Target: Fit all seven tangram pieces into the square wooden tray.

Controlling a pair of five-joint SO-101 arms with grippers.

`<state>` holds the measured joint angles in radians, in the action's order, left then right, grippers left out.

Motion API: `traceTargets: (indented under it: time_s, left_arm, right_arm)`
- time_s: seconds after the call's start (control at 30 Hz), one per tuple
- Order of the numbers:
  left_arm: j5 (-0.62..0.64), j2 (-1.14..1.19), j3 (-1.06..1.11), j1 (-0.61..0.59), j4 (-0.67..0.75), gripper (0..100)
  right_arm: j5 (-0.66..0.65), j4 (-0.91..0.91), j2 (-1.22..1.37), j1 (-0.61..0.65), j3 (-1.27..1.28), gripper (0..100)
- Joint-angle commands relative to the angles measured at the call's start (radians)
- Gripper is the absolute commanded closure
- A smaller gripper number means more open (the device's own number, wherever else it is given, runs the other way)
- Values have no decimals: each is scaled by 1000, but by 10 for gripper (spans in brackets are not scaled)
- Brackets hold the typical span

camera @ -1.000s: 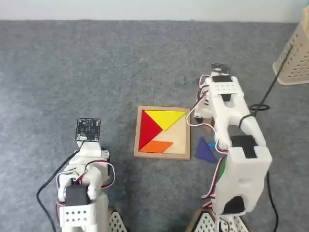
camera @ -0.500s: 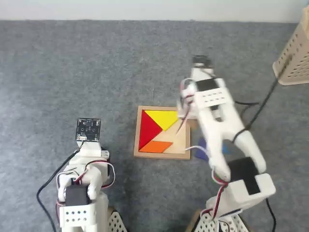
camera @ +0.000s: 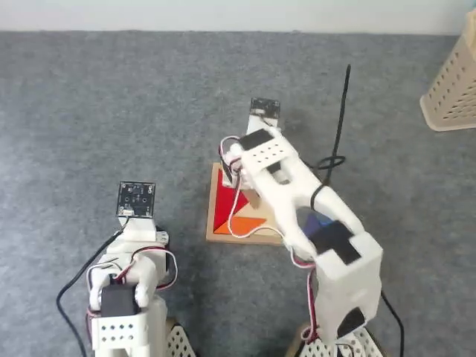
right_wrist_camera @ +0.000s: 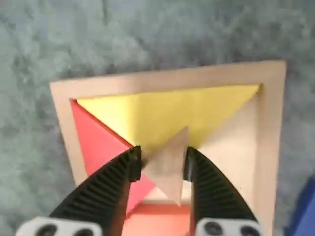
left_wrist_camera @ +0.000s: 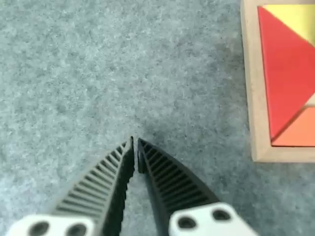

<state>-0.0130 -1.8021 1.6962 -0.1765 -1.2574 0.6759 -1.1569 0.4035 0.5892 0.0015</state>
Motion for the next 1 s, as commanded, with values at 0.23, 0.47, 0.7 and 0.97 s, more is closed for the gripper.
traceTargets:
  time_s: [0.23,0.47,0.7,0.97]
  left_arm:
    - [9,-17,-12,-3,-5,988]
    - [9,-17,-12,-3,-5,988]
    - [9,-17,-12,-3,-5,988]
    - [9,-17,-12,-3,-5,988]
  right_arm:
    - [43,-4,48,-24,-149,871]
    - [14,-61,48,-19,-196,800]
    - [-40,-90,22,-30,-196,800]
    - [-249,-249,-148,-84,-190,811]
